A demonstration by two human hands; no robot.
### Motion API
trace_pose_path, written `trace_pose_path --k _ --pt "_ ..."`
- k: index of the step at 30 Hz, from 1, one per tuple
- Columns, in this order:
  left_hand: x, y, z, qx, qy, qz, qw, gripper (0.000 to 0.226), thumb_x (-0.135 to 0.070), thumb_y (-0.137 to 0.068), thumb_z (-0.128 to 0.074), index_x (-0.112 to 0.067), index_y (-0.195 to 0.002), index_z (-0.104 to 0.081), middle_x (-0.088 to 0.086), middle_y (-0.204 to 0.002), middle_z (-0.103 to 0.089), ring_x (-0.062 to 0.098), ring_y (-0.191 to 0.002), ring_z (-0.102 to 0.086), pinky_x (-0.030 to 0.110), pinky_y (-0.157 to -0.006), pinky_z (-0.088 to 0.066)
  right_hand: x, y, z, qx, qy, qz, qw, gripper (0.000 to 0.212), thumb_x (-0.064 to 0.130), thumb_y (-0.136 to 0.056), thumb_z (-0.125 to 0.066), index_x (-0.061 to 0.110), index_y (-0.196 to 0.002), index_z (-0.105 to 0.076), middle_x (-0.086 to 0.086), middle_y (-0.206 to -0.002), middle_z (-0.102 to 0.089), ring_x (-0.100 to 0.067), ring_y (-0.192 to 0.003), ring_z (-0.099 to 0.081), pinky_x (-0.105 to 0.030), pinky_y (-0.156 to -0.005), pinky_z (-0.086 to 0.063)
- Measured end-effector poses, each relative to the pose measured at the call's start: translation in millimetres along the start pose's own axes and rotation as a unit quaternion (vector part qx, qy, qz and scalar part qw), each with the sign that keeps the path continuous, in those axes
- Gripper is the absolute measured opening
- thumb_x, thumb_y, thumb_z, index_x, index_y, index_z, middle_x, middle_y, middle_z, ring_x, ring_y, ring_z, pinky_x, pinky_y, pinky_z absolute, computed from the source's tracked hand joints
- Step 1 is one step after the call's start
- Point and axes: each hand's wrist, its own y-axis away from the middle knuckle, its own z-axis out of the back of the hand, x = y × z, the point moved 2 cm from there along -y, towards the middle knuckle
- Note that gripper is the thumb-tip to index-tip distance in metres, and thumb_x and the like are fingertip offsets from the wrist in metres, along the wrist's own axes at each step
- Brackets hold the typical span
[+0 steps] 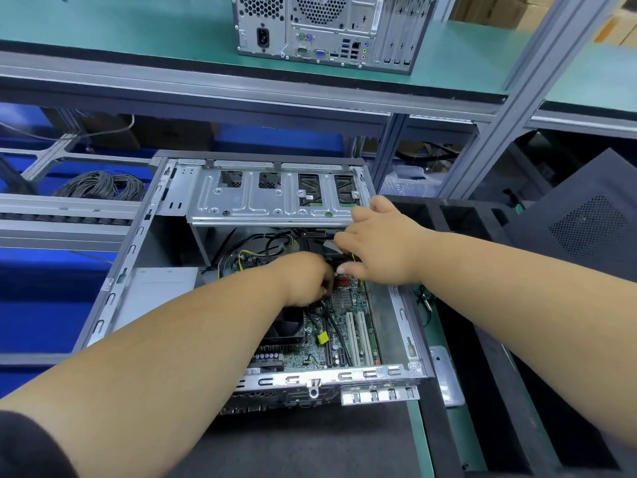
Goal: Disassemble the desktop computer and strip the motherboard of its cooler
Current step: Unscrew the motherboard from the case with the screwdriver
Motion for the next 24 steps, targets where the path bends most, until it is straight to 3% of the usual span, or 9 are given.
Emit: trace_pose_path --k 7,13,16,19,24 --pt "0.9 -0.1 -1.2 -0.006 0.004 0.000 1.000 0.019 -0.019 -0.090 -0.057 -0.022 -0.104 -0.071 0.002 -0.115 -0.061 0.022 -0.099 -0.057 0.025 -0.074 -0.041 0.1 -1.5 0.4 0.007 -0.079 -0.023 0.997 0.026 0.033 -0.090 -0.053 0.025 -0.114 -0.051 0.007 -0.104 -0.056 -0.018 -0.106 -0.036 -0.039 -0.092 -0.022" --pt "0.7 -1.1 -2.0 0.000 -0.005 0.001 1.000 0.019 -0.021 -0.092 -0.056 -0.022 -0.104 -0.070 0.003 -0.115 -0.059 0.023 -0.098 -0.057 0.027 -0.073 -0.041 -0.8 -1.9 1.9 0.014 -0.001 -0.012 1.000 0.043 0.057 -0.098 -0.030 0.023 -0.107 -0.053 0.009 -0.084 -0.046 -0.018 -0.095 -0.034 -0.041 -0.090 -0.024" --pt "1.2 -0.7 -2.2 -0.012 0.002 0.001 1.000 0.018 -0.020 -0.090 -0.057 -0.022 -0.103 -0.070 0.002 -0.113 -0.060 0.022 -0.097 -0.057 0.027 -0.074 -0.042 0.6 -3.0 2.0 0.016 -0.034 -0.016 0.999 0.027 0.045 -0.099 -0.044 0.023 -0.113 -0.052 0.009 -0.095 -0.057 -0.018 -0.102 -0.037 -0.039 -0.088 -0.022" --pt "1.4 -0.8 -3.3 -0.018 -0.001 -0.002 1.000 0.017 -0.020 -0.089 -0.059 -0.021 -0.101 -0.070 0.002 -0.112 -0.061 0.022 -0.094 -0.057 0.025 -0.072 -0.041 2.8 -1.7 0.7 0.007 -0.065 -0.030 0.997 0.028 0.033 -0.091 -0.051 0.022 -0.117 -0.051 0.007 -0.101 -0.057 -0.019 -0.103 -0.036 -0.039 -0.090 -0.022" --pt "1.6 -1.3 -3.2 -0.018 -0.018 -0.002 1.000 0.018 -0.021 -0.089 -0.058 -0.020 -0.102 -0.070 0.005 -0.111 -0.059 0.025 -0.096 -0.057 0.032 -0.077 -0.048 2.5 0.1 1.7 -0.006 0.002 -0.019 1.000 0.043 0.057 -0.098 -0.031 0.021 -0.105 -0.054 0.009 -0.084 -0.044 -0.019 -0.100 -0.038 -0.041 -0.092 -0.023"
